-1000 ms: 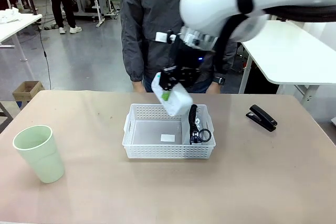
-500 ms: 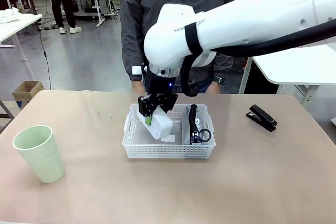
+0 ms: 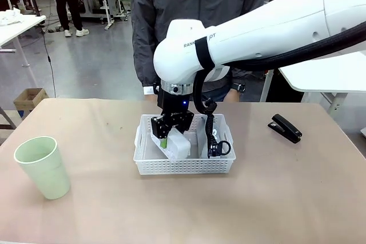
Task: Efficiently arrange items inside the basket to fit them all.
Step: Pick up the Digital clock and place it inside the Organizing basket.
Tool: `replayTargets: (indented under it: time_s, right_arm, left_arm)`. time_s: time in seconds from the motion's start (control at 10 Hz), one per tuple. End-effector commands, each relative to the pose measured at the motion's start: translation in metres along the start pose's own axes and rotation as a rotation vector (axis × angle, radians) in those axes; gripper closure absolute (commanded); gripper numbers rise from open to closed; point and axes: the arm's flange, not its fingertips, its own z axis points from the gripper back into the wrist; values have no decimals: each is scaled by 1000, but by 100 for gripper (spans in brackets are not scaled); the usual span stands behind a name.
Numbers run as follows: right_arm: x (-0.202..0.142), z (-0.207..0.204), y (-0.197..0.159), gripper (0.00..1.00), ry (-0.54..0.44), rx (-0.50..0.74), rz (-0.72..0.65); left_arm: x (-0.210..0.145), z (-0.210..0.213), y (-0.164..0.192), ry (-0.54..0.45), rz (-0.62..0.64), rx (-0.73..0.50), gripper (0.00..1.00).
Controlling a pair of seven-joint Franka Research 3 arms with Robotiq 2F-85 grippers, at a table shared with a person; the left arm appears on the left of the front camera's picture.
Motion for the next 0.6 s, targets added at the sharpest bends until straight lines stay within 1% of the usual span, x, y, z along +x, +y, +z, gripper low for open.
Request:
replayTargets:
  time_s: [0.0, 0.2, 0.3, 0.5]
  right_arm:
    - [-1, -7, 2, 49, 24, -12, -15]
    - [3, -12, 4, 49, -33, -53, -6]
    - [3, -13, 3, 49, -53, -93, -21]
    - [5, -16, 3, 49, -41, -118, 8]
  left_arm:
    - [0, 2, -2, 5, -6, -8, 0]
    - [0, 2, -2, 5, -6, -8, 0]
    - [0, 2, -2, 5, -6, -8, 0]
    - [0, 2, -2, 5, -6, -8, 0]
